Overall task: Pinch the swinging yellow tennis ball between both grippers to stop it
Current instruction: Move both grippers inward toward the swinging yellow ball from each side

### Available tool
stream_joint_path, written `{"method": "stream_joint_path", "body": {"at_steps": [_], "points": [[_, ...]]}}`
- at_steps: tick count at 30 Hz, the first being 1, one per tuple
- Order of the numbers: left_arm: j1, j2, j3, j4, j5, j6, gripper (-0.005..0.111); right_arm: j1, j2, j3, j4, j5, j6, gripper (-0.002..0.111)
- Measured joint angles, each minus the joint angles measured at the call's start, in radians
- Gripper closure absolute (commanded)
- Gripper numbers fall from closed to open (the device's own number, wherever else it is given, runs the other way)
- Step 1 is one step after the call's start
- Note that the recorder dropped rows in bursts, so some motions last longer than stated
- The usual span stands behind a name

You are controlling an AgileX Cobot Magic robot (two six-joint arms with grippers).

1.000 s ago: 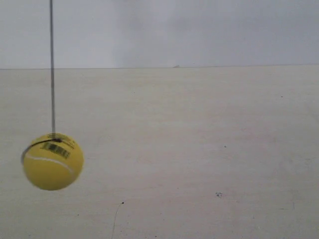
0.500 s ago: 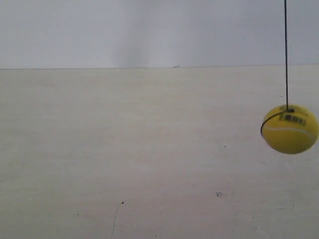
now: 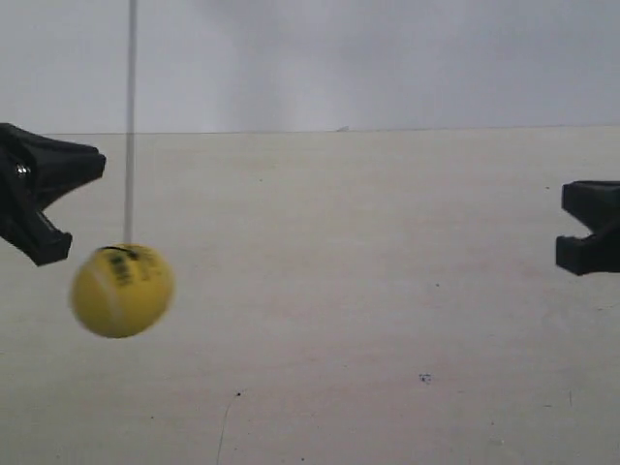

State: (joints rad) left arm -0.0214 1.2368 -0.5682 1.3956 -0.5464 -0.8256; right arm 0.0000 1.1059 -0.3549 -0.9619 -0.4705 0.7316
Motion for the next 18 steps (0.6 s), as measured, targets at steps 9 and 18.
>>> {"method": "stream_joint_path", "body": {"at_steps": [9, 18], "points": [[0.0, 0.027, 0.0, 0.195, -0.373, -0.096, 0.102, 0.0, 0.129, -0.002, -0.304, -0.337, 0.056, 0.108], [0.0, 0.027, 0.0, 0.209, -0.615, -0.077, 0.102, 0.0, 0.133, -0.002, -0.415, -0.478, 0.1, 0.108]]}}
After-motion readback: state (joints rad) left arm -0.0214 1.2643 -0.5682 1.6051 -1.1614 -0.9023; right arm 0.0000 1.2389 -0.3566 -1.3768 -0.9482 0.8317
